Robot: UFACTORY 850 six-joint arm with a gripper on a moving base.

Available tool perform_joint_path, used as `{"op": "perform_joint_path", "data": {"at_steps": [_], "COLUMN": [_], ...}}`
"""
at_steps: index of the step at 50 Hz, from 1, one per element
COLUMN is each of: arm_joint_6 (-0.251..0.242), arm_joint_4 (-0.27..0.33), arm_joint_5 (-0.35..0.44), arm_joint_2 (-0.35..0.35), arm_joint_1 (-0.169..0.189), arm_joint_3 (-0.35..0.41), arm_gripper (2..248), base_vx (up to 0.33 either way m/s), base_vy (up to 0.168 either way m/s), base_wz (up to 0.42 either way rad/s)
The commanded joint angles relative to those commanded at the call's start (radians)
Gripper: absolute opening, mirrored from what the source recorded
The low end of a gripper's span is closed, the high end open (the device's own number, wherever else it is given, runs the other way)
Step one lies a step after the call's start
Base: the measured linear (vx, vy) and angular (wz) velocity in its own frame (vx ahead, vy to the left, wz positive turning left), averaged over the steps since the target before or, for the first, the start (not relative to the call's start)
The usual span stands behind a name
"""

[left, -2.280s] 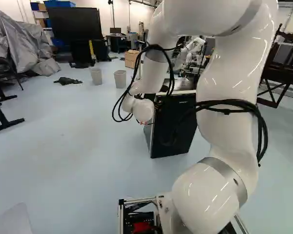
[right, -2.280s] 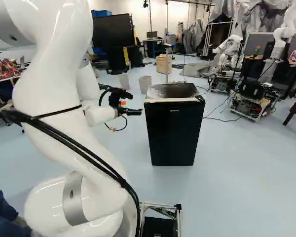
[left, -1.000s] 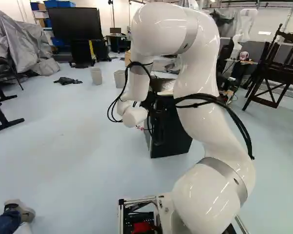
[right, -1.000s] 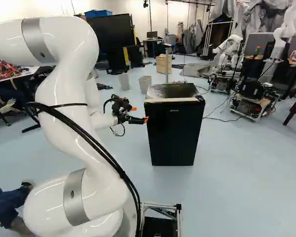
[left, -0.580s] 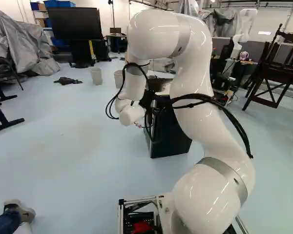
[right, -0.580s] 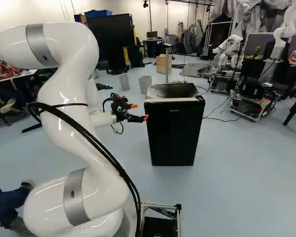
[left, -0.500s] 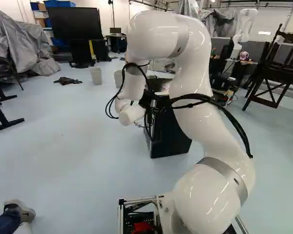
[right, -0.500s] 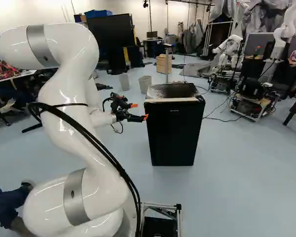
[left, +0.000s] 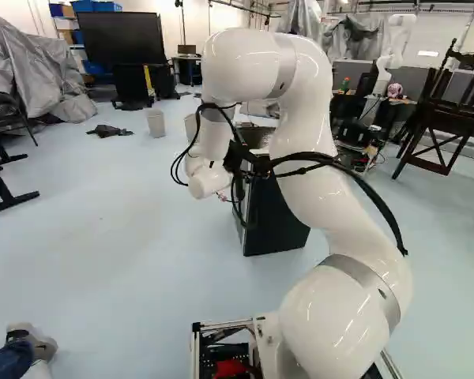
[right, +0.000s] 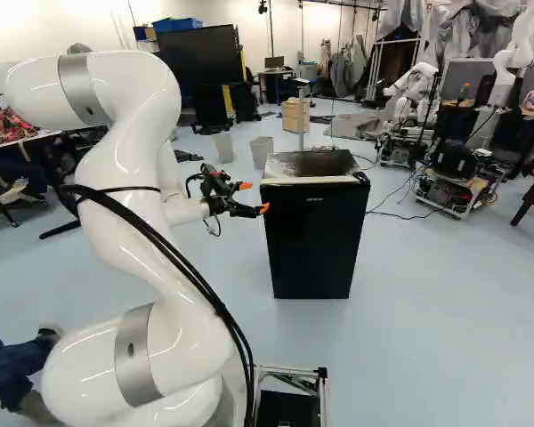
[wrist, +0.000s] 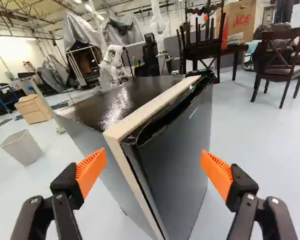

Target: Grab a drink from the fridge

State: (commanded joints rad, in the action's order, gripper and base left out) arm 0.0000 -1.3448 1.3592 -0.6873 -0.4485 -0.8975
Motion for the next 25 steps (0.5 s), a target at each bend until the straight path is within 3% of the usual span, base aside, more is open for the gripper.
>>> {"op": "perform_joint_path", "data": {"at_steps": [25], "arm_joint_6": [0.000], "arm_joint_4": [-0.088], "arm_joint_5": [0.002], "arm_joint_2": [-0.034], "arm_joint_1": [-0.013], "arm_joint_3": [-0.063], "arm_gripper": [247], "base_vx": [0.000], "base_vy": [0.000], "base_wz": [0.000]}}
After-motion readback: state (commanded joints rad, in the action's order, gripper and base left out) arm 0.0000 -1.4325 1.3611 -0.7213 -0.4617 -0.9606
